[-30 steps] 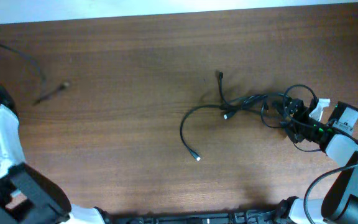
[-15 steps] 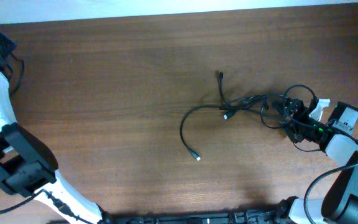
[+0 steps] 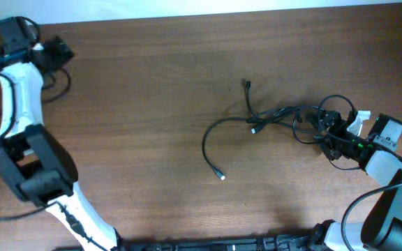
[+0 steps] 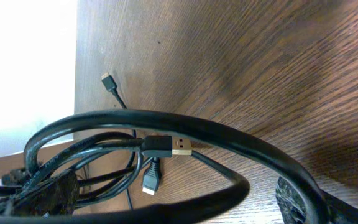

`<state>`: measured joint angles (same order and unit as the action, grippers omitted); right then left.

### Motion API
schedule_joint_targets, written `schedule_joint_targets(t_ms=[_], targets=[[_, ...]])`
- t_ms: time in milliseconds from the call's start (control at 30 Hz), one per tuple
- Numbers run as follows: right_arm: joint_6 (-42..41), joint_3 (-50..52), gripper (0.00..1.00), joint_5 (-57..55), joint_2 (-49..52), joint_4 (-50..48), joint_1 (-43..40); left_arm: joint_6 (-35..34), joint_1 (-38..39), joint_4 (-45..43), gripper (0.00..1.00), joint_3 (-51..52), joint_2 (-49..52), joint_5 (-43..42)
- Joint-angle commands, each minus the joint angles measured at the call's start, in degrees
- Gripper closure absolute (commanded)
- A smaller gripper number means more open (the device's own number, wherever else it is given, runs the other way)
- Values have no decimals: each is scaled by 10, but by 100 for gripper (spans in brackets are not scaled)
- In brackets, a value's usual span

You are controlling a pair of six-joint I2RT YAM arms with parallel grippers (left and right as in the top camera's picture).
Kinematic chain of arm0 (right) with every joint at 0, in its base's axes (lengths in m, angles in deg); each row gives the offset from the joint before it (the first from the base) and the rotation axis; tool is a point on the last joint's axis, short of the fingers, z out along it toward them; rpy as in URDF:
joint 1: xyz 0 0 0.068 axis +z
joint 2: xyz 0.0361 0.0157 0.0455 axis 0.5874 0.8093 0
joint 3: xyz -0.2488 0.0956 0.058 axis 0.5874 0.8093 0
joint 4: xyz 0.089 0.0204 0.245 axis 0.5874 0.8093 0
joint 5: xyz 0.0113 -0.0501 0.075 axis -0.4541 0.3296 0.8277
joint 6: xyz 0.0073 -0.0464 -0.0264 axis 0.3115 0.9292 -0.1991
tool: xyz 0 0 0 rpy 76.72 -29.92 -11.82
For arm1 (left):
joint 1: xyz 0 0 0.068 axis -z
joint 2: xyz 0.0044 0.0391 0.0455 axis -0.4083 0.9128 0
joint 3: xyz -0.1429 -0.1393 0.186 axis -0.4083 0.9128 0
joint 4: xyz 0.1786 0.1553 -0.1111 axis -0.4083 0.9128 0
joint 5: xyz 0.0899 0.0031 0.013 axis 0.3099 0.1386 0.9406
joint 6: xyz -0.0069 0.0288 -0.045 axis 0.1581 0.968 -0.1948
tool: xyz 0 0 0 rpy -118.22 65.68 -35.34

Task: Untangle cables

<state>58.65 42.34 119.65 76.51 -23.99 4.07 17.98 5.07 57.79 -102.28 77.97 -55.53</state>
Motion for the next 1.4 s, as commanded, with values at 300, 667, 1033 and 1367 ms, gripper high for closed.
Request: schedule_joint_targets(t_ms=[300,667,1033,1367], targets=[[7,0,1,-1,-2,0,0,28,-212,-10,11,-4,14,145],[7,0,1,-1,-2,0,0,110,-225,-241,100,-11,209,113],[7,0,2,-1,-2,0,0,22,-153,-105,1,-70,73,236],[7,0,1,-1,-2,0,0,39,83,214,1,-70,-83,-344]])
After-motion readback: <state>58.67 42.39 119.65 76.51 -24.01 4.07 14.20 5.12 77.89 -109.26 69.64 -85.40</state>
